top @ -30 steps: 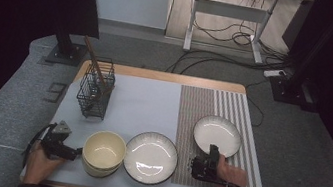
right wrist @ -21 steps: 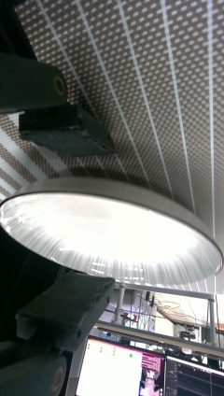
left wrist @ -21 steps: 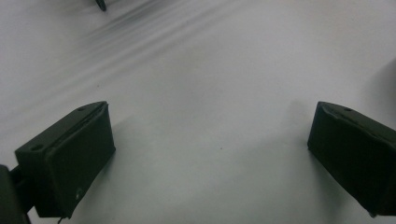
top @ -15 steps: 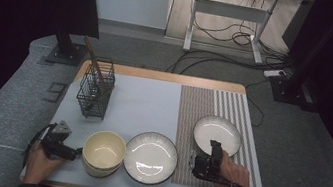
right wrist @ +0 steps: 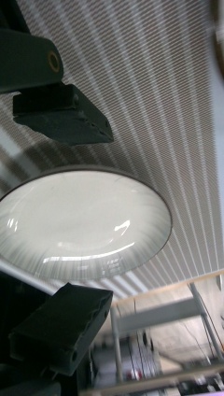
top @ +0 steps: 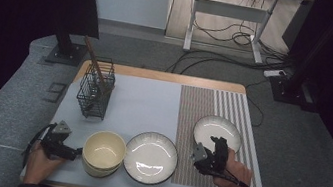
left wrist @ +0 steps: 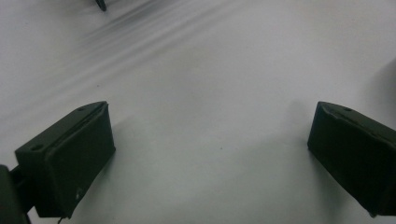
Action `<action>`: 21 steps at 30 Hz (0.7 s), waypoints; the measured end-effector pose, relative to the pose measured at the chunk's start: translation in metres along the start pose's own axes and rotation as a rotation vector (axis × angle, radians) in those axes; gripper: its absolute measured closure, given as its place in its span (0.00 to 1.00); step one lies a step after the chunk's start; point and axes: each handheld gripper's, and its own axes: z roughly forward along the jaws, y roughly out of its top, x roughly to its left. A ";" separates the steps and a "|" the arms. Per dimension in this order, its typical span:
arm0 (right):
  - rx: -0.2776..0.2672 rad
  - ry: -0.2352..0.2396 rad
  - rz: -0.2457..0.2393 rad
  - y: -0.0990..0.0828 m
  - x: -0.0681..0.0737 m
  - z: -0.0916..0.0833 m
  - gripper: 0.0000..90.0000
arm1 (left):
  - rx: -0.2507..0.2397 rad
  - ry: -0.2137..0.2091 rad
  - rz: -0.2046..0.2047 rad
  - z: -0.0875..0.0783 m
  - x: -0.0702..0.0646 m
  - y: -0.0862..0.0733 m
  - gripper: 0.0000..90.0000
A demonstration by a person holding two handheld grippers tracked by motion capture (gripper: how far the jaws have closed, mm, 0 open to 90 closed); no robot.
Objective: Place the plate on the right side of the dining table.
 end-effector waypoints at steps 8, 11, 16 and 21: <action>-0.103 0.145 0.252 -0.005 -0.017 0.004 0.21 | 0.000 0.000 0.000 0.000 0.000 0.000 0.00; -0.140 0.199 0.358 -0.009 -0.022 0.003 0.22 | 0.000 0.000 0.000 0.000 0.000 0.000 0.00; -0.192 0.276 0.527 -0.020 -0.028 0.004 0.22 | 0.000 0.000 0.000 0.000 0.000 0.000 0.00; -0.200 0.319 0.659 -0.036 -0.030 0.007 0.21 | -0.001 0.000 0.000 0.000 0.000 0.000 0.00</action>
